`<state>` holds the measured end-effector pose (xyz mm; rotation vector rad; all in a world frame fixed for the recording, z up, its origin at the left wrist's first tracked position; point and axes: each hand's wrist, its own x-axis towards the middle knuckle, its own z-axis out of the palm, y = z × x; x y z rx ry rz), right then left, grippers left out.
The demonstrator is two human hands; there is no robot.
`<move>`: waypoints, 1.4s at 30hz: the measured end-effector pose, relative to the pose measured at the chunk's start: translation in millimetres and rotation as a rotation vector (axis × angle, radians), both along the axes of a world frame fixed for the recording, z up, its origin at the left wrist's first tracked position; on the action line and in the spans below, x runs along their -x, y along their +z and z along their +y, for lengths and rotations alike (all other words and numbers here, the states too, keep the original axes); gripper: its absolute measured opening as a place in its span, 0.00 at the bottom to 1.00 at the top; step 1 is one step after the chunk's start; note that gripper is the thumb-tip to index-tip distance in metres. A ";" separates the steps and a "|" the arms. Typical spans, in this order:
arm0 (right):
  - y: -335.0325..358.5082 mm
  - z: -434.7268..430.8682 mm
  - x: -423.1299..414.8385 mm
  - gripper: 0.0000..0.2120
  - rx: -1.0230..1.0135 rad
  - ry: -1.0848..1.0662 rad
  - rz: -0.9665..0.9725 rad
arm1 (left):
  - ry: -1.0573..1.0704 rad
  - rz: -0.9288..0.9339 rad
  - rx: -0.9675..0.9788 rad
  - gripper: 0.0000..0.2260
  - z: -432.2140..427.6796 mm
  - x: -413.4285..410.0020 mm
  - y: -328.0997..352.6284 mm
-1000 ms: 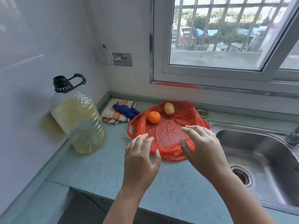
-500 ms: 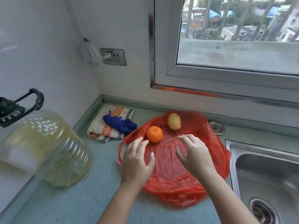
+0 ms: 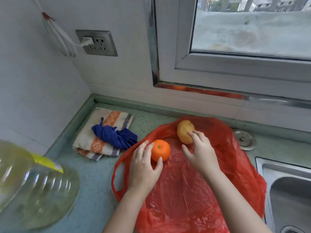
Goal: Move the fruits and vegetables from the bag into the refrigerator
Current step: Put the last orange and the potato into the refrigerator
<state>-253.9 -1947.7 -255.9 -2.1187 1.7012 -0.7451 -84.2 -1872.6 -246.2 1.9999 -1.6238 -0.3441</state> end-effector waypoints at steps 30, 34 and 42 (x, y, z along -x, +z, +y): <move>-34.7 -28.3 -17.2 0.31 -0.062 -0.109 -0.278 | -0.008 -0.057 -0.060 0.32 -36.8 12.1 -39.1; -22.1 -5.8 -9.6 0.31 -0.073 -0.090 -0.306 | 0.000 -0.040 -0.008 0.31 -28.4 16.1 -28.4; 26.2 54.2 14.4 0.32 -0.040 -0.156 -0.368 | -0.038 0.159 0.027 0.30 7.0 24.7 14.5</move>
